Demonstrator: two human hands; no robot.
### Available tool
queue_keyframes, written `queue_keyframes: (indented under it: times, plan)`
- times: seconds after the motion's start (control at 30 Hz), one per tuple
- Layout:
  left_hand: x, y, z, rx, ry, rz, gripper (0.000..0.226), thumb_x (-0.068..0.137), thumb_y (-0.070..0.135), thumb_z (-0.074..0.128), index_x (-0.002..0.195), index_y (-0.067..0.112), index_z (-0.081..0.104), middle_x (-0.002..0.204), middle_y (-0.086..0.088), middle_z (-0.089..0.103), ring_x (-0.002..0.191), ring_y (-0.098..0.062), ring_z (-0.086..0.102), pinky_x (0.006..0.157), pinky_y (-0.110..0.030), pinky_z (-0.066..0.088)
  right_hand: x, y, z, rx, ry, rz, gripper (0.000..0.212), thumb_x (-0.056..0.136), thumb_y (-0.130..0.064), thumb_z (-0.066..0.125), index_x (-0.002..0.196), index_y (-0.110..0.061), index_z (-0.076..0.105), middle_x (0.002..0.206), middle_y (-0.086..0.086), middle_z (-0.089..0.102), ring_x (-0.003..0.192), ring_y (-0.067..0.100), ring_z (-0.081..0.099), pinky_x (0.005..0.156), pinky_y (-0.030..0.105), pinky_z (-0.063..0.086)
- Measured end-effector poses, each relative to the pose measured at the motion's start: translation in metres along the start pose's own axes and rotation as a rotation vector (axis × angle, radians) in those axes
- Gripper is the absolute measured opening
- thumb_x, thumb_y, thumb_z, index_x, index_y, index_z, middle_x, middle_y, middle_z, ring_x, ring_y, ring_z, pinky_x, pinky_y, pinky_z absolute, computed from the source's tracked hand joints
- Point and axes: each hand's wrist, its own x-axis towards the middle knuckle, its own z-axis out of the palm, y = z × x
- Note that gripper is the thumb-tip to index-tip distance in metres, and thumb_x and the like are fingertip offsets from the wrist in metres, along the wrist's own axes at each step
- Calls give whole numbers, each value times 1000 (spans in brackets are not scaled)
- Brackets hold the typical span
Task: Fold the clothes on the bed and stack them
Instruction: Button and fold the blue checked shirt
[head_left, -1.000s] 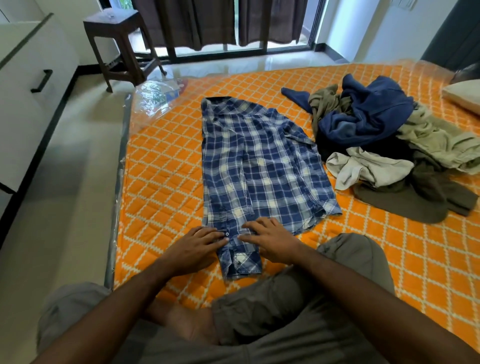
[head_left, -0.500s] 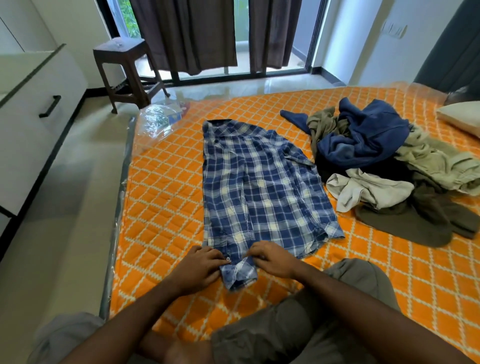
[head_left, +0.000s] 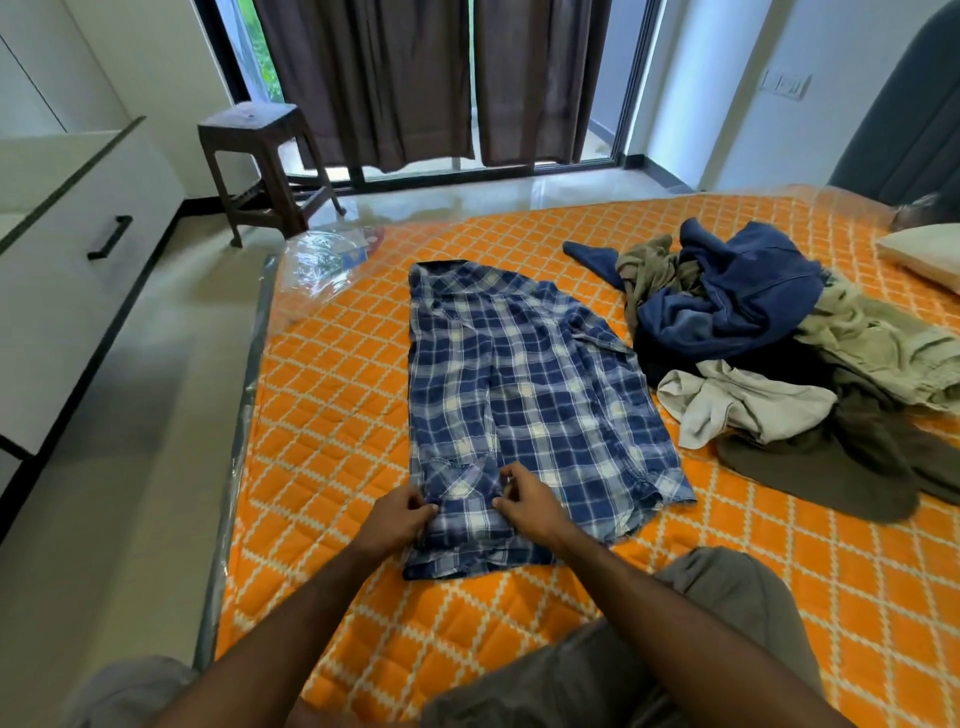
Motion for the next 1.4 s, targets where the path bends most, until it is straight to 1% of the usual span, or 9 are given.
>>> queue_keyframes:
  times: [0.23, 0.37, 0.53, 0.7, 0.8, 0.87, 0.93, 1.13, 1.4]
  plan:
    - [-7, -9, -6, -75, 84, 5, 22, 101, 32, 58, 111, 13, 53, 96, -9, 65, 75, -19, 65, 61, -33, 52, -1, 1, 4, -87, -20, -36, 47, 95, -18, 66, 135, -16, 40, 111, 6, 60, 96, 20, 64, 85, 44, 59]
    - [0, -13, 1, 542, 445, 455, 44, 97, 36, 57, 136, 17, 48, 132, -3, 53, 116, -22, 55, 88, -39, 48, -7, -1, 17, -546, 274, -281, 66, 98, -38, 57, 153, -19, 27, 149, 2, 35, 133, 20, 40, 111, 41, 40]
    - [8, -33, 28, 974, 158, 546, 69, 105, 57, 17, 157, 13, 26, 165, -8, 20, 153, -22, 13, 114, -52, 16, -1, 15, 29, -911, 20, -456, 79, 104, -61, 23, 160, -16, -10, 166, 3, -23, 152, 23, -23, 121, 46, -15]
    - [14, -47, 29, 913, -9, 437, 76, 100, 67, 0, 160, 21, 1, 166, -1, -7, 154, -20, -2, 117, -51, -3, 1, 35, 35, -891, -89, -304, 96, 84, -81, -5, 157, -20, -22, 161, -1, -35, 148, 21, -33, 120, 53, -20]
    - [17, -34, 24, 914, -64, 389, 82, 92, 72, -8, 159, 25, -5, 163, 3, -17, 153, -17, -11, 121, -53, -6, 5, 30, 30, -805, -161, -280, 96, 85, -82, 3, 158, -23, -19, 162, -4, -31, 149, 18, -30, 118, 51, -21]
    - [23, -19, 17, 927, 6, 417, 76, 97, 68, 10, 157, 22, 22, 165, 0, 17, 151, -20, 19, 118, -54, 14, 11, 23, 16, -619, -214, -254, 92, 92, -78, 21, 161, -25, -6, 168, -5, -16, 154, 16, -14, 123, 49, -10]
    - [35, 1, 11, 922, 114, 489, 59, 96, 61, 19, 130, 23, 50, 130, -1, 53, 121, -23, 52, 101, -48, 32, 16, 20, -8, -391, -141, -238, 78, 99, -61, 45, 160, -22, 18, 167, 0, 14, 152, 21, 16, 124, 45, 16]
    - [93, 85, 25, 857, 47, 494, 30, 103, 44, 36, 122, 25, 48, 120, 3, 49, 111, -19, 51, 96, -43, 32, 19, 51, -89, -440, 377, 92, 47, 96, -33, 60, 138, -17, 45, 141, 6, 42, 127, 29, 42, 104, 46, 42]
    - [195, 200, 87, 894, -83, 543, 37, 98, 40, 50, 129, 21, 48, 129, -5, 52, 111, -26, 56, 97, -49, 45, 18, 91, -126, -318, 426, 270, 53, 91, -44, 65, 137, -24, 49, 133, 4, 59, 120, 28, 57, 98, 47, 50]
